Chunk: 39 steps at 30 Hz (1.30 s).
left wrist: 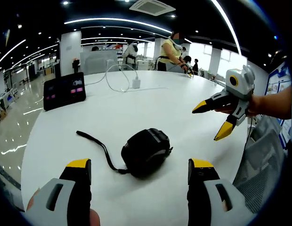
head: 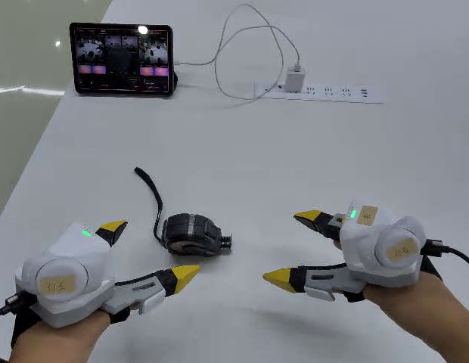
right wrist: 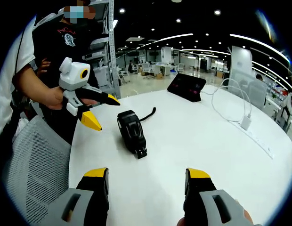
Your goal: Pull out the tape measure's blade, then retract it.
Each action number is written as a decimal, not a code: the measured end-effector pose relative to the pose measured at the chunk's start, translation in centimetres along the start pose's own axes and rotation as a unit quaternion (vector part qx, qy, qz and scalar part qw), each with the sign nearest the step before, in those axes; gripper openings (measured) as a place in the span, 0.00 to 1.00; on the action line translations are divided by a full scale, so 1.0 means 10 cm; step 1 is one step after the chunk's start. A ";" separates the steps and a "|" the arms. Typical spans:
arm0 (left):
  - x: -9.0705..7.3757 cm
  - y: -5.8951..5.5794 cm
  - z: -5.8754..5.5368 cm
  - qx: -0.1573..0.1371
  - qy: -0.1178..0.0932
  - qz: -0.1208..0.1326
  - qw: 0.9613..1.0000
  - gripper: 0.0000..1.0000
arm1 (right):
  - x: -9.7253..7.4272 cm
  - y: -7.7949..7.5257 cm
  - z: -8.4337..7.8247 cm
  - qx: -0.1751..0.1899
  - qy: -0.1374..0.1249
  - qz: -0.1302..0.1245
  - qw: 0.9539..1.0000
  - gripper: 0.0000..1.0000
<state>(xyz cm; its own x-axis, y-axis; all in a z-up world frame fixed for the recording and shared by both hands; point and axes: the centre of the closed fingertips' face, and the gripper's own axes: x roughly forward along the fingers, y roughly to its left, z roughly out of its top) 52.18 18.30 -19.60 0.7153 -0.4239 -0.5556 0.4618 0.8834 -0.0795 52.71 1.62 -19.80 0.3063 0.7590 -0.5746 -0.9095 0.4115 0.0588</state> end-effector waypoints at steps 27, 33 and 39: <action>-0.17 -0.05 -0.08 0.024 0.008 -0.033 0.999 0.86 | -0.30 0.03 -0.10 0.024 -0.023 -0.028 0.999 0.71; -0.21 -0.03 -0.09 0.024 0.008 -0.035 0.999 0.87 | -0.36 0.01 -0.13 0.028 -0.025 -0.039 0.999 0.73; -0.24 -0.02 -0.10 0.028 0.009 -0.037 0.999 0.87 | -0.42 -0.02 -0.14 0.031 -0.028 -0.046 0.998 0.75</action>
<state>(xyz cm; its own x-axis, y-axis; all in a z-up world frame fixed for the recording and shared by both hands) 49.84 19.29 -19.13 0.6682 -0.4841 -0.5649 0.5426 0.8366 -0.0751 51.18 -2.37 -18.57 0.4051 0.7428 -0.5331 -0.8578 0.5106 0.0595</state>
